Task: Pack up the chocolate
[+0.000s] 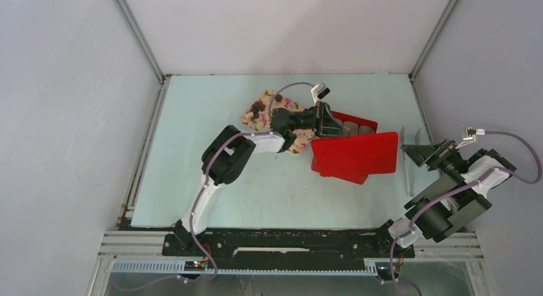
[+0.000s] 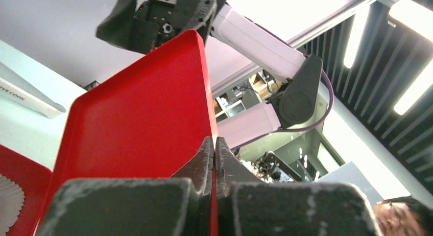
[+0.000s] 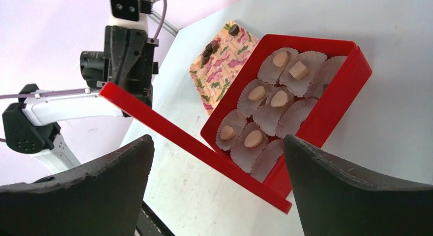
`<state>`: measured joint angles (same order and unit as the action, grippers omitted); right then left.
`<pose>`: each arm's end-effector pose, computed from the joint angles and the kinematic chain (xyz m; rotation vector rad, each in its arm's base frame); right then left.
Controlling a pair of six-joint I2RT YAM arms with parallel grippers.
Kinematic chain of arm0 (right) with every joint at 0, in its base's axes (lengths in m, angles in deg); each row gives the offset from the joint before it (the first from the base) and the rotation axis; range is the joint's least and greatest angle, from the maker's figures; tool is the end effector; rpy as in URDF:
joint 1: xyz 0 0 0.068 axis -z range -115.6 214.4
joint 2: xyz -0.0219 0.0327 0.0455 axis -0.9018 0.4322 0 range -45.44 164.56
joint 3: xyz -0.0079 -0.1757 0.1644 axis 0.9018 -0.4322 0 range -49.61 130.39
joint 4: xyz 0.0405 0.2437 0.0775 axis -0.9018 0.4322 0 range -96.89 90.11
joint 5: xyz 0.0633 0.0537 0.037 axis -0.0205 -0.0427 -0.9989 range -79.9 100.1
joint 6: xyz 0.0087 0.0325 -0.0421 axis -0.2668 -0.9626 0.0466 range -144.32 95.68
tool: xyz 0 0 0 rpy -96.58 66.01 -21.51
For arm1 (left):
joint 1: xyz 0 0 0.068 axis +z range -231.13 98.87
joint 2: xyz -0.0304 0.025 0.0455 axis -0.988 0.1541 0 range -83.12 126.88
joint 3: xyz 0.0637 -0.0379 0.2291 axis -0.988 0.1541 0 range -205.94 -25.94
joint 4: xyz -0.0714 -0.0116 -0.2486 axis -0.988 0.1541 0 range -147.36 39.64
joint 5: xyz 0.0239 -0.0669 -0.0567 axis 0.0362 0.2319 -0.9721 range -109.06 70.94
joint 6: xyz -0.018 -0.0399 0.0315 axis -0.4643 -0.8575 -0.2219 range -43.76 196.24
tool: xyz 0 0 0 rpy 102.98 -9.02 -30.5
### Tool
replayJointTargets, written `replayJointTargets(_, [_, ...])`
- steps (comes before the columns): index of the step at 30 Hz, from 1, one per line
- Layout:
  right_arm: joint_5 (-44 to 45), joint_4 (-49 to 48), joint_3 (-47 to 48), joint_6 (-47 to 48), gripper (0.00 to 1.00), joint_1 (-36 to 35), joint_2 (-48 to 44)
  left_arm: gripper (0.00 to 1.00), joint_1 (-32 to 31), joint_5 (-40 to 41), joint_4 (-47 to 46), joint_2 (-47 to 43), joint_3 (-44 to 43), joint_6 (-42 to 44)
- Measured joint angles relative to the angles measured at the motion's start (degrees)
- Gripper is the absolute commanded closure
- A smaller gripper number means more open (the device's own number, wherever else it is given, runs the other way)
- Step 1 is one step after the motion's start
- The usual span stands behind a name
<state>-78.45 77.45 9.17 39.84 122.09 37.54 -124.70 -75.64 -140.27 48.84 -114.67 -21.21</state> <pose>0.1443 -0.1616 0.2269 0.1716 1.6877 1.0325 0.3157 -0.3413 0.2225 0.6379 1.5835 -2.4542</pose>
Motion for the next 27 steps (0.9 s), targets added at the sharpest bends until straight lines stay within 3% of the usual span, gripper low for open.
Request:
replayJointTargets(10, [0.0,4.6,0.2,7.5,0.0,-2.0,-3.8,1.0,2.0,4.5,6.2,2.4,-0.3,4.2])
replayJointTargets(17, [0.0,5.1,0.3,7.8,0.0,-2.8,-4.1,0.99,5.6,6.4,14.8,8.8,-6.8,10.6])
replayJointTargets(23, [0.0,5.2,0.3,9.5,0.0,-5.1,-5.1,0.68,7.6,5.7,23.8,9.6,-7.5,19.7])
replayJointTargets(27, [0.1,5.9,3.3,9.6,0.0,-5.9,-4.1,0.56,8.9,6.1,39.7,6.8,-7.8,32.1])
